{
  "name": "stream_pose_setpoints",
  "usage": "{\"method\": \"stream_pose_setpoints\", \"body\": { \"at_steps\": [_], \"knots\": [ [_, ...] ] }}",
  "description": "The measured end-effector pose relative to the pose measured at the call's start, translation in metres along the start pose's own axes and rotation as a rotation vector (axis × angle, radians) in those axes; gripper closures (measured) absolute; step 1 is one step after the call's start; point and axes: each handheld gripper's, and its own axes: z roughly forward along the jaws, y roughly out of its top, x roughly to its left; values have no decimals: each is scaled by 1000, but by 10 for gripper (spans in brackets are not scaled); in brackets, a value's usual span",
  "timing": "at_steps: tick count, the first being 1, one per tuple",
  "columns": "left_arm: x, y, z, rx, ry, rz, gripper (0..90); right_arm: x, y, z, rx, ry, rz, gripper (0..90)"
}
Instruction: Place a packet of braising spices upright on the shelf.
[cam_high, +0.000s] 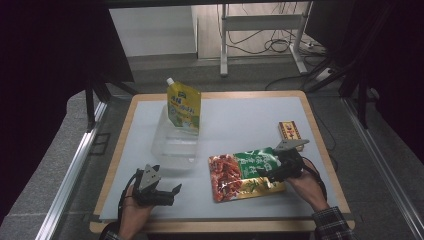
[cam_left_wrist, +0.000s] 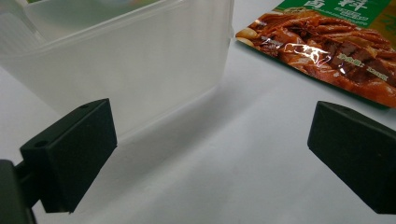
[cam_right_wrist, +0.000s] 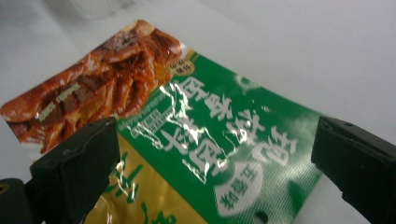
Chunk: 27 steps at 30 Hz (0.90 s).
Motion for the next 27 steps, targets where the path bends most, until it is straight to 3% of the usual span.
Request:
{"method": "stream_pose_setpoints", "body": {
  "at_steps": [13, 27],
  "knots": [
    [0, 0, 0, 0, 0, 1, 8, -8, -26, -3, 83, 10, 52, 11],
    [0, 0, 0, 0, -1, 2, 8, -12, -34, 3, 136, 43, 93, 13]
  ]
}}
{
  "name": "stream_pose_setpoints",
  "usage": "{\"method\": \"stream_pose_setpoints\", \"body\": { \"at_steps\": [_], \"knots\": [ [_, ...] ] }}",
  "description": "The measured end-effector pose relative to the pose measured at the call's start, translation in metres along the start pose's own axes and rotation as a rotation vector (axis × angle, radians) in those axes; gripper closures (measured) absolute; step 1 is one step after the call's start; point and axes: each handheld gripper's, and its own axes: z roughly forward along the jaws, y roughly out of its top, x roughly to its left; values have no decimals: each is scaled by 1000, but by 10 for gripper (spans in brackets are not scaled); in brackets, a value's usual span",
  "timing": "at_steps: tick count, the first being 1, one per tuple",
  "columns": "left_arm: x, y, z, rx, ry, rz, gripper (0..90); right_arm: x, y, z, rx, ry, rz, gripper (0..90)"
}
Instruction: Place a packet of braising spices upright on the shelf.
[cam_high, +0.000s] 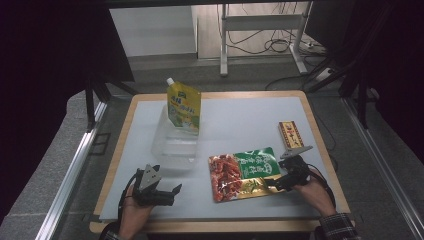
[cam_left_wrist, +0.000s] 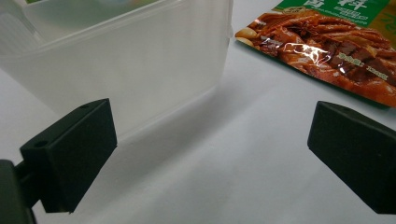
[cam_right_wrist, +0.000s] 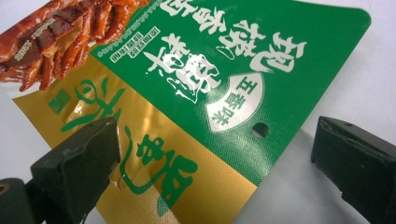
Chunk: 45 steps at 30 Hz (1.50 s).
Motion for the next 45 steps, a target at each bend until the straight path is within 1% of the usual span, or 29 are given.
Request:
{"method": "stream_pose_setpoints", "body": {
  "at_steps": [7, 12, 13, 15, 19, 25, 29, 35, 38, 40, 45],
  "knots": [
    [0, 0, 0, 0, 0, 1, 8, 1, 0, 1, 0, 11, 9, 14],
    [0, 0, 0, 0, 0, 1, 8, 2, 1, 1, -2, 26, 31, 14],
    [0, 0, 0, 0, 0, 1, 8, 1, 1, 1, -1, 31, 27, 14],
    [0, 0, 0, 0, 0, 1, 8, 1, 1, 1, -9, 46, 43, 13],
    [0, 0, 0, 1, 0, 2, 8, 0, 0, -1, -12, 61, 70, 14],
    [0, 0, 0, 3, -2, 5, 8, -3, -2, -3, -26, 72, 124, 13],
    [-1, 0, 1, 5, -3, 8, 8, -4, -5, -6, -36, 87, 153, 14],
    [-1, 0, 1, 6, -3, 12, 8, -7, -7, -8, -56, 147, 208, 12],
    [-1, 0, 1, 7, -3, 13, 8, -6, -7, -8, -60, 152, 219, 11],
    [-1, 0, 1, 8, -4, 13, 8, -7, -6, -9, -72, 159, 228, 11],
    [-1, 0, 1, 9, -5, 15, 8, -8, -5, -13, -123, 197, 263, 10]
  ]
}}
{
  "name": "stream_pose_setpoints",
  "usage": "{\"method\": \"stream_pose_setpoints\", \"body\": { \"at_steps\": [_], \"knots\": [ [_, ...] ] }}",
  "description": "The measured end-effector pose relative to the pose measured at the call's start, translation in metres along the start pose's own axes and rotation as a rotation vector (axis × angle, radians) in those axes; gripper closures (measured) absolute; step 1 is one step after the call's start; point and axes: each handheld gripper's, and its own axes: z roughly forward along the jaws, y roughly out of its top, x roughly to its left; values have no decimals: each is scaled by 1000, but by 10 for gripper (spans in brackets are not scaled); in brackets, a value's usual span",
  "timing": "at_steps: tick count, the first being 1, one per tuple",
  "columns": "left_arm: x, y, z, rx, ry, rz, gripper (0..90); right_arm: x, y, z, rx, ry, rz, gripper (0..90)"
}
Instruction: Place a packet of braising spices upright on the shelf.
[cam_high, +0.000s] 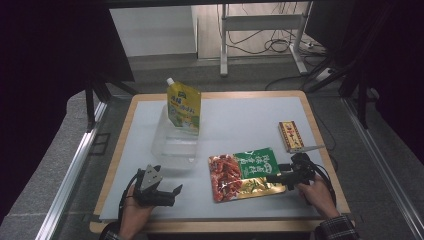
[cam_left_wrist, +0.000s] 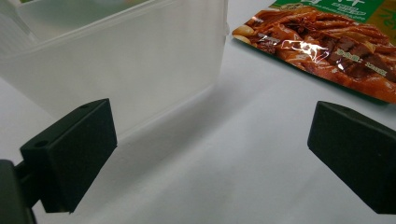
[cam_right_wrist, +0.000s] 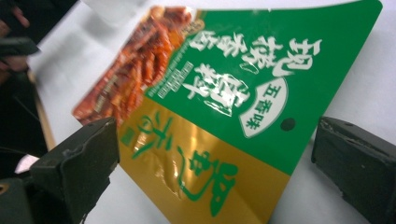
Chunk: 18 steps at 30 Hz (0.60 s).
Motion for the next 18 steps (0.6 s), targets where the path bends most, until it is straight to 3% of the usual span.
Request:
{"method": "stream_pose_setpoints", "body": {
  "at_steps": [8, 12, 18],
  "knots": [
    [0, 0, 0, 0, 1, 2, 8, 4, 0, -4, -47, 46, 15, 9],
    [0, 0, 0, -2, 3, 2, 8, 7, -2, 0, -24, 104, 28, 10],
    [0, 0, 0, -5, 3, 2, 8, 19, 0, 9, 21, 22, -76, 17]
  ]
}}
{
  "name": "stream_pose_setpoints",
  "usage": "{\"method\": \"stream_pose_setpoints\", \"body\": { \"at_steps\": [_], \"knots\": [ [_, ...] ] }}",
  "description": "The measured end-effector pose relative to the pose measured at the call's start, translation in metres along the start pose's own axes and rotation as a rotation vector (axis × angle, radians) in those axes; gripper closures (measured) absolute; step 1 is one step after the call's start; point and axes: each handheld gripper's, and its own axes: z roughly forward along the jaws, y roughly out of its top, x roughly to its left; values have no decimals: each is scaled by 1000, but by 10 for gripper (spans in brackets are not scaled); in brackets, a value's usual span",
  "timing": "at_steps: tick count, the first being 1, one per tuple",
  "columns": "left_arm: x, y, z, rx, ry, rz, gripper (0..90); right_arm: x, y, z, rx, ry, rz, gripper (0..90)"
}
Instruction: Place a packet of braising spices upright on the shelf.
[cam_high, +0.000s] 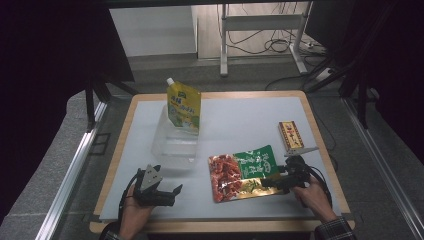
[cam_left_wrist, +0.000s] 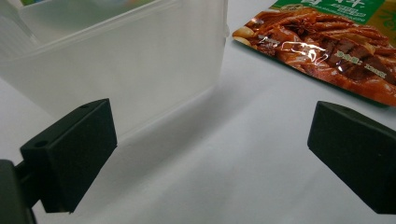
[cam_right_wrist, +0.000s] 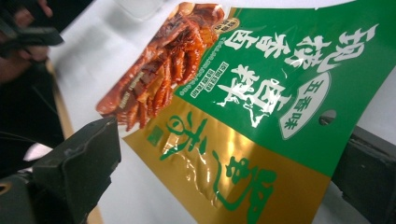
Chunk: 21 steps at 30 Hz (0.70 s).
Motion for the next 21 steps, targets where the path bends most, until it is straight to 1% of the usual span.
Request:
{"method": "stream_pose_setpoints", "body": {
  "at_steps": [2, 3, 7, 10, 13, 17, 20, 21],
  "knots": [
    [0, 0, 0, 0, 0, 1, 8, 2, 1, 1, 10, -24, -23, 31],
    [0, 0, 0, 0, -1, 1, 8, 2, 1, 2, 15, -29, -21, 37],
    [-1, 0, 0, 1, 0, 4, 8, 4, 4, 7, 40, -39, -39, 40],
    [-1, 0, 0, 0, 1, 3, 8, 6, 7, 10, 53, -71, -46, 74],
    [0, 0, 0, 0, 1, 4, 8, 7, 10, 10, 49, -102, -35, 172],
    [-1, 0, 0, 0, 0, 4, 8, 8, 12, 8, 59, -137, -28, 348],
    [-1, 0, 1, 1, 1, 5, 8, 6, 13, 7, 71, -149, -7, 453],
    [-1, 0, 0, 2, 0, 6, 8, 6, 13, 6, 77, -144, -8, 474]
  ]
}}
